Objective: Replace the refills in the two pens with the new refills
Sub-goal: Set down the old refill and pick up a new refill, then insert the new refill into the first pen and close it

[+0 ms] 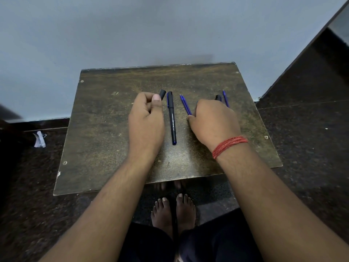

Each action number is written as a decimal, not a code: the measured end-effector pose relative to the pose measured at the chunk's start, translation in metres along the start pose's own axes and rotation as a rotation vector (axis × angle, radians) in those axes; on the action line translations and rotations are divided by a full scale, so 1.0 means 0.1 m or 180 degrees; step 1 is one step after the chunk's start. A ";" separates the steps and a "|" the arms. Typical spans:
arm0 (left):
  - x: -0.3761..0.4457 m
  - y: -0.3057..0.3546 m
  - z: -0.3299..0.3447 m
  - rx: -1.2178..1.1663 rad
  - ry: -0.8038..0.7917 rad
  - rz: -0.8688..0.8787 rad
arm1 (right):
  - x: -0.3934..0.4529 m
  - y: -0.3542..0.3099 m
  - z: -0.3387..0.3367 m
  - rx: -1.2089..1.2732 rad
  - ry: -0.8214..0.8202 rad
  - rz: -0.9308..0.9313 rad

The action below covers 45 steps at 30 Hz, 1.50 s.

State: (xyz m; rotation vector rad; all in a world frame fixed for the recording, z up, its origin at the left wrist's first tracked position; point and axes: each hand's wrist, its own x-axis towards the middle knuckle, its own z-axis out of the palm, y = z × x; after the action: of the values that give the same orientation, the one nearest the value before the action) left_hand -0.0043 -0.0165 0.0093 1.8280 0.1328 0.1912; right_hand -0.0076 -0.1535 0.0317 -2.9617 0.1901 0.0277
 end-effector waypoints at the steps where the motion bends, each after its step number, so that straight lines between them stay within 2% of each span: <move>1: 0.00 0.00 0.00 -0.0005 0.0008 -0.0002 | 0.00 0.00 0.00 0.0017 -0.0002 0.0004; 12: -0.01 0.01 0.00 -0.0031 0.0016 -0.0003 | -0.03 -0.09 0.02 -0.0281 0.0361 -0.0188; 18: -0.02 0.03 0.00 -0.0053 0.0016 0.0008 | -0.01 -0.06 0.00 -0.0049 0.0155 -0.0093; 21: -0.02 0.02 0.00 -0.0029 0.0003 0.0004 | 0.05 0.02 -0.05 0.0602 0.0109 0.0199; 24: -0.02 0.03 0.00 0.0009 -0.0047 0.0014 | 0.07 0.11 -0.07 0.1706 0.0269 0.0458; 31: -0.05 0.03 0.02 0.0023 -0.0212 0.0088 | 0.12 0.17 -0.07 0.4555 0.0186 0.0761; 33: -0.05 0.02 0.03 0.0047 -0.0258 0.0110 | 0.13 0.13 -0.04 0.5121 0.0250 0.0890; 38: -0.07 0.02 0.06 0.0179 -0.0361 0.0210 | 0.16 0.10 0.03 0.5863 0.0353 0.1055; 45: -0.07 0.02 0.05 0.0219 -0.0477 0.0255 | 0.16 0.12 0.02 0.6100 0.0450 0.1066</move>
State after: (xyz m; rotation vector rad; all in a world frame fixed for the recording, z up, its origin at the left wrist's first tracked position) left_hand -0.0102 -0.0233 0.0094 1.9105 -0.0395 0.1065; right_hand 0.0072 -0.1666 0.0273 -1.0073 0.3996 -0.1978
